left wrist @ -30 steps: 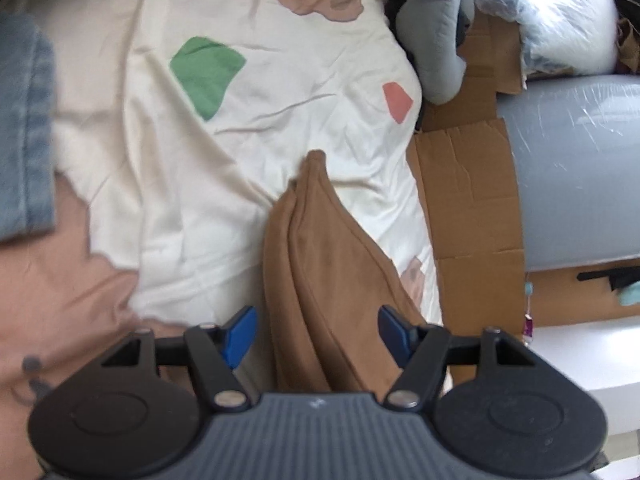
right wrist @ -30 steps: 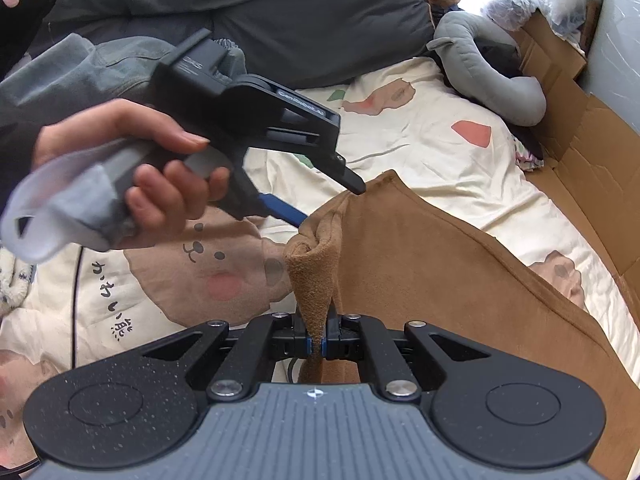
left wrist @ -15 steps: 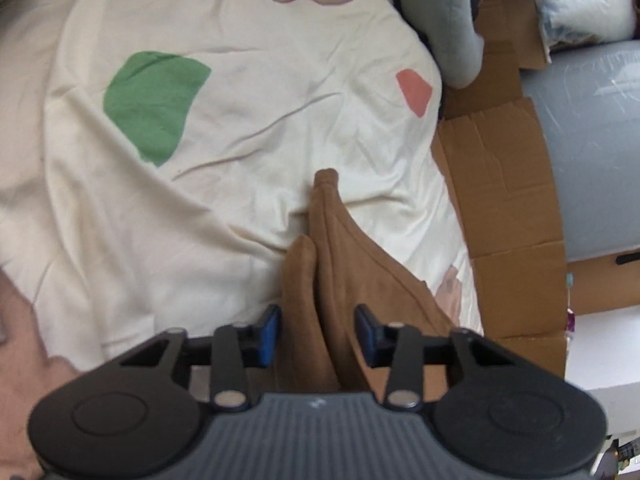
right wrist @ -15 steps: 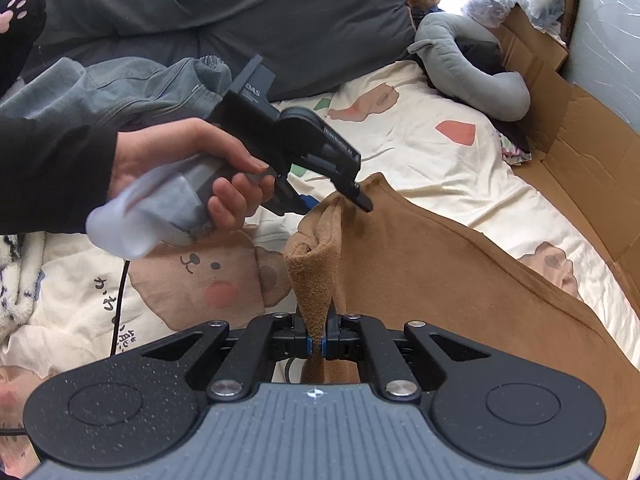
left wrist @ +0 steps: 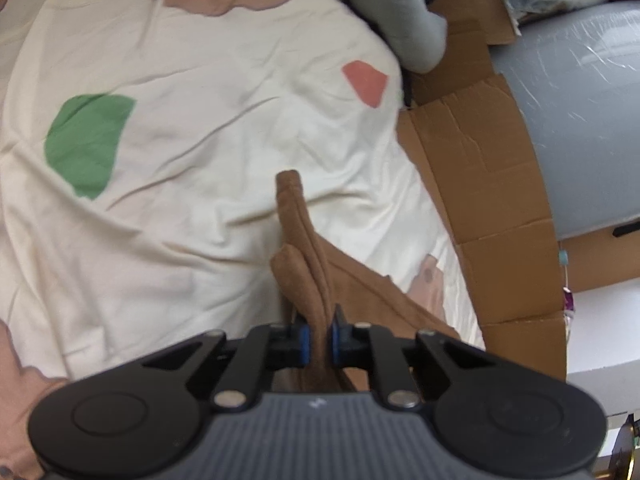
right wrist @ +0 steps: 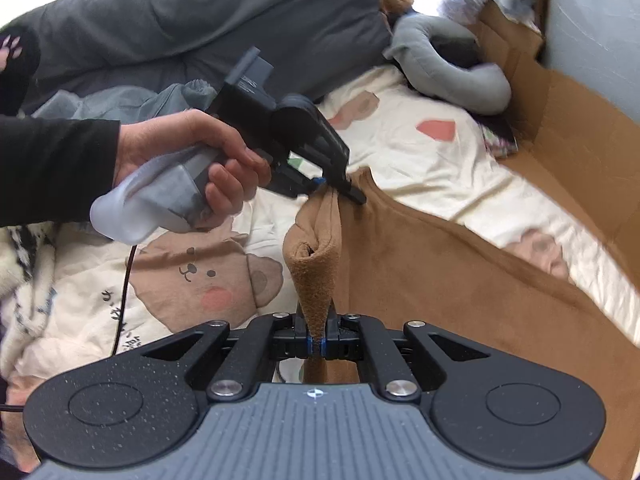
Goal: Fold clothes
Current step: 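Lift the shirt with both grippers and fold it over onto itself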
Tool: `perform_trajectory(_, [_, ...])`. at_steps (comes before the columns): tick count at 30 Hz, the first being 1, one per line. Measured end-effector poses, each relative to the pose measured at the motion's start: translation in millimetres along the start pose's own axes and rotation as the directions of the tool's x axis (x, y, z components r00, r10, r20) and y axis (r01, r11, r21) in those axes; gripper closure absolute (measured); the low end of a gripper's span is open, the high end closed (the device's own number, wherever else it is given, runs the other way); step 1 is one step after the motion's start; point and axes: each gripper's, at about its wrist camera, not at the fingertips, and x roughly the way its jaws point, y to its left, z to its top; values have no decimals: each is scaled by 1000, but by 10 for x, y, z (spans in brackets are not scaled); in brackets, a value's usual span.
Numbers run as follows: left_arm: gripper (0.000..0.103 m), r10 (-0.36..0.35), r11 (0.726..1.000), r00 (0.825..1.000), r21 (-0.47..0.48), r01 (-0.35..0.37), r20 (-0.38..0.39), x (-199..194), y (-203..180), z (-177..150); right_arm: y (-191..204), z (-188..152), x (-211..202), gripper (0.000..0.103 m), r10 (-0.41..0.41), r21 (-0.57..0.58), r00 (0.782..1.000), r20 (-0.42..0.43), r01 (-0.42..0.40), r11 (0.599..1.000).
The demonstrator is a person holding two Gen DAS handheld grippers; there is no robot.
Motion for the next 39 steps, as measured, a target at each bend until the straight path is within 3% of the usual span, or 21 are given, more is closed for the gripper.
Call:
perform_trajectory(13, [93, -34, 997, 998, 70, 31, 52, 51, -724, -179, -562, -409, -366, 101, 29, 177, 999, 45, -37, 984])
perform_trajectory(19, [93, 10, 997, 998, 81, -16, 68, 148, -992, -257, -786, -573, -560, 102, 82, 256, 994, 75, -99, 962])
perform_trajectory(34, [93, 5, 991, 1000, 135, -8, 26, 570, -1769, -582, -1330, -1028, -993, 103, 9, 440, 991, 137, -69, 896])
perform_trajectory(39, [93, 4, 989, 1000, 151, -3, -4, 792, -2042, -751, -1518, -1226, -1137, 103, -37, 517, 990, 138, -41, 855])
